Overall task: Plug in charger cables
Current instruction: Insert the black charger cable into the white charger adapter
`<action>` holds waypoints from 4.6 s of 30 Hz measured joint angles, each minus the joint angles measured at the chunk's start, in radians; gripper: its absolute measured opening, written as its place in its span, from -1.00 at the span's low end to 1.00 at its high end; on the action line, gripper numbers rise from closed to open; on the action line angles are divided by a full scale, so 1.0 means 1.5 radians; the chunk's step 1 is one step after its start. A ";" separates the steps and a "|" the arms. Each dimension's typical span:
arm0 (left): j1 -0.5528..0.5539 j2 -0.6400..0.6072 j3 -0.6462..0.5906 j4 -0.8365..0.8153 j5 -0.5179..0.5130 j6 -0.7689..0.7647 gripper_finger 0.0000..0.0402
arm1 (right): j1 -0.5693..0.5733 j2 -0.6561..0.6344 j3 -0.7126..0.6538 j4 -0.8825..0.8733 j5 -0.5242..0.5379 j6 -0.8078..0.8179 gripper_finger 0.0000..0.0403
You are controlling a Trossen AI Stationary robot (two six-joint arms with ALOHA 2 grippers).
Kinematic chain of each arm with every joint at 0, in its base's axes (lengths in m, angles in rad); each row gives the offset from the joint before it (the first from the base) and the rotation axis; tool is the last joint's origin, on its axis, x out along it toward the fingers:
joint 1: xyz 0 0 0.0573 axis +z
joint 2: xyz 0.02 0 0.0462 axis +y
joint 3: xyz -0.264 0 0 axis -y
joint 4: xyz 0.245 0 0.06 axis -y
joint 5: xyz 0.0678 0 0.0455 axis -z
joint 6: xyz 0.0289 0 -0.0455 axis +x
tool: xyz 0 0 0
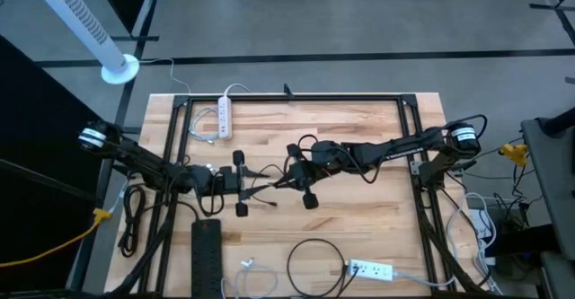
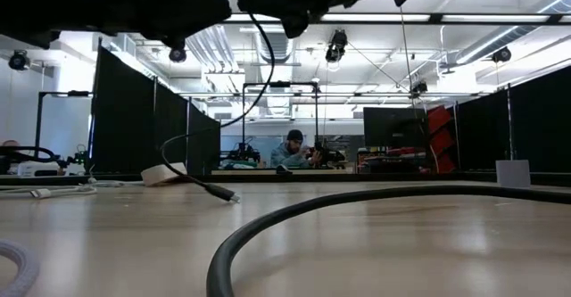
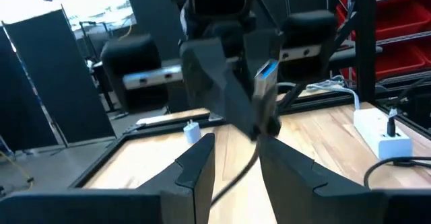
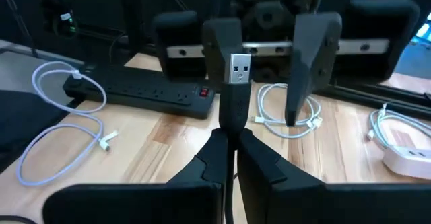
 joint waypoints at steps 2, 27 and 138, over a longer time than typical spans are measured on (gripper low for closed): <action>0.001 0.002 0.007 -0.003 0.028 0.002 -0.48 | 0.000 0.000 0.000 0.001 -0.009 0.001 -0.96; -0.023 0.087 0.079 -0.005 0.091 0.014 -0.48 | 0.008 0.002 0.000 -0.010 -0.048 0.048 -0.97; -0.026 0.056 -0.027 0.084 0.147 -0.091 -0.91 | -0.095 -0.221 0.083 -1.113 0.446 0.483 -0.29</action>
